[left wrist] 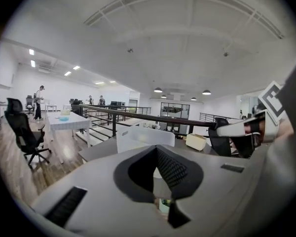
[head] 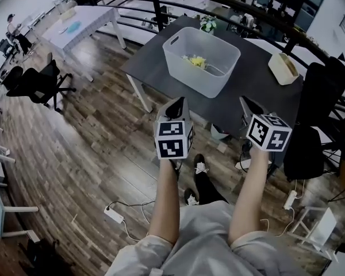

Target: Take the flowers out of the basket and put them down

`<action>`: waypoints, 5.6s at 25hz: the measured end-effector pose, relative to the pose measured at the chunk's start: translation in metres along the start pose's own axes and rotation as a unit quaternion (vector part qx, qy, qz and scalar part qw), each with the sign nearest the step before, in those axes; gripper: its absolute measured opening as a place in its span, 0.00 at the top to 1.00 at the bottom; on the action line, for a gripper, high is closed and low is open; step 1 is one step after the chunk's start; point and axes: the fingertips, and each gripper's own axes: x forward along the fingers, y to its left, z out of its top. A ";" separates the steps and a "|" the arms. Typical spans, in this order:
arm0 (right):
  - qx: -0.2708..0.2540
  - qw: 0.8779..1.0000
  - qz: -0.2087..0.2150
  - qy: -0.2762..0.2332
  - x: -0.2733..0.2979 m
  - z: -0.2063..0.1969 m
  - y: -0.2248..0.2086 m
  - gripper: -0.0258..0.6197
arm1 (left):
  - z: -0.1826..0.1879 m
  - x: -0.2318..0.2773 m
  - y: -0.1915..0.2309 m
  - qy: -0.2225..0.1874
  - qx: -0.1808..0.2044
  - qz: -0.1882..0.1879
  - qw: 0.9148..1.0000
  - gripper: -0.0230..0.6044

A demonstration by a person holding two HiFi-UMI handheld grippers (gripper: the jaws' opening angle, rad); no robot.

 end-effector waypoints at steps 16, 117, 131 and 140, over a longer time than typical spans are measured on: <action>-0.008 0.999 -0.033 0.021 0.063 -0.011 -0.031 0.93 | -0.013 0.059 -0.003 0.043 0.003 -0.008 0.999 0.92; -0.134 0.850 0.075 0.505 0.432 -0.202 -0.105 0.83 | 0.094 0.442 0.191 0.063 -0.007 -0.060 0.996 0.92; -0.130 0.876 0.066 0.460 0.423 -0.133 -0.093 0.86 | 0.101 0.412 0.201 0.061 0.010 -0.041 0.997 0.92; -0.136 0.914 0.061 0.378 0.407 -0.066 -0.074 0.86 | 0.095 0.380 0.195 0.056 0.014 -0.048 0.997 0.92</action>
